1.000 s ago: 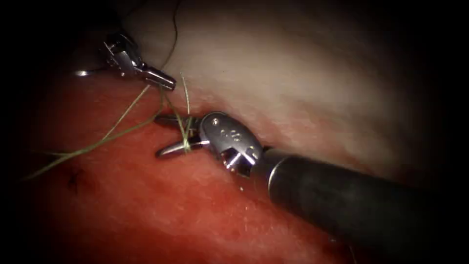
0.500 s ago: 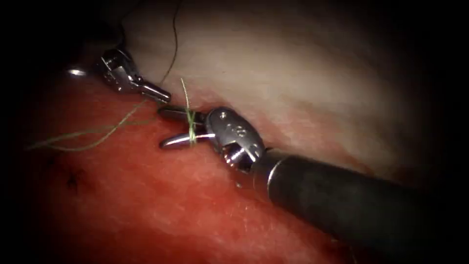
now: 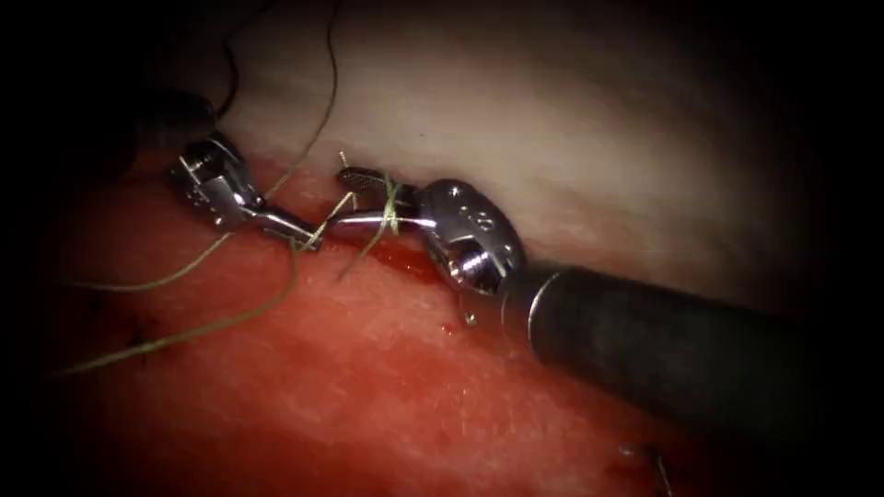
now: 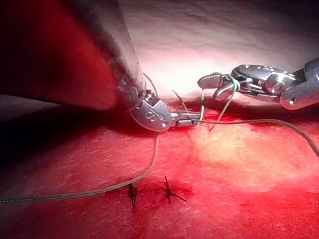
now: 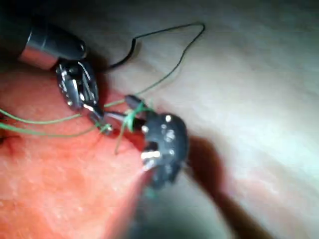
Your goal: Wound Closure
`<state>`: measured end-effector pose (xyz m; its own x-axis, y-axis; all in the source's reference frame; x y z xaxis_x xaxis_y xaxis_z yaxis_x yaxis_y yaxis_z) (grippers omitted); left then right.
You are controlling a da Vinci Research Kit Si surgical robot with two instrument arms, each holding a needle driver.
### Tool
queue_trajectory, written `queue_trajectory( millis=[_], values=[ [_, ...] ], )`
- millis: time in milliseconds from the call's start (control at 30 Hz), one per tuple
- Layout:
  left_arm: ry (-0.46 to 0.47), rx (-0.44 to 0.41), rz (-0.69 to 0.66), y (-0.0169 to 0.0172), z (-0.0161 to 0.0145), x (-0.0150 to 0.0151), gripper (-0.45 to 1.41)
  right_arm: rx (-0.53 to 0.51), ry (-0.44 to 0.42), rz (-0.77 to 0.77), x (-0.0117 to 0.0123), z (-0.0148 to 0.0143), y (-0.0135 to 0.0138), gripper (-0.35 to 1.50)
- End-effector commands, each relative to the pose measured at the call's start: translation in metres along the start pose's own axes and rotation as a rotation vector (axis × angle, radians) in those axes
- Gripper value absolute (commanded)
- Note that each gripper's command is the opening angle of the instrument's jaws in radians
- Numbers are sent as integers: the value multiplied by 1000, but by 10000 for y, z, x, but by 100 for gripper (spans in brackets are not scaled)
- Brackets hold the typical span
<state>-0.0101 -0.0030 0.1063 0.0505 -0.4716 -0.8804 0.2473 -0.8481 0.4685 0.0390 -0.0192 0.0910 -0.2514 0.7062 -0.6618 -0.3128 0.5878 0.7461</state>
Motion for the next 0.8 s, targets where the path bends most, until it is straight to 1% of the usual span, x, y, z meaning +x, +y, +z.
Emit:
queue_trajectory(
  millis=[33, 67, 100, 233, 333, 367, 467, 600, 800],
  values=[
    [6, 0, -3, -2, 5, -1, -45, -15, -22, -1, -3, 9, 3, 41],
    [5, 4, -5, -3, 6, 3, -45, -28, -35, 3, -3, 9, 3, 39],
    [-15, 5, -11, -7, 8, 11, -45, -41, -61, 10, -3, 10, 4, 39],
    [-33, 7, -14, -11, 13, 22, -45, -48, -91, 60, -3, 10, 7, 37],
    [-62, 9, -17, -11, 20, 26, -45, -91, -122, 72, -2, 11, 10, 37],
    [-90, 2, -14, -12, 25, 29, -45, -122, -139, 68, -2, 12, 12, 37],
    [-120, -14, -9, -14, 34, 31, -45, -180, -186, 68, -2, 16, 16, 39],
    [-191, -31, -3, -17, 38, 30, -45, -221, -204, 69, -4, 18, 22, 44],
    [-278, -34, 0, -17, 38, 30, -45, -256, -249, 88, -20, 24, 28, 49]
  ],
)
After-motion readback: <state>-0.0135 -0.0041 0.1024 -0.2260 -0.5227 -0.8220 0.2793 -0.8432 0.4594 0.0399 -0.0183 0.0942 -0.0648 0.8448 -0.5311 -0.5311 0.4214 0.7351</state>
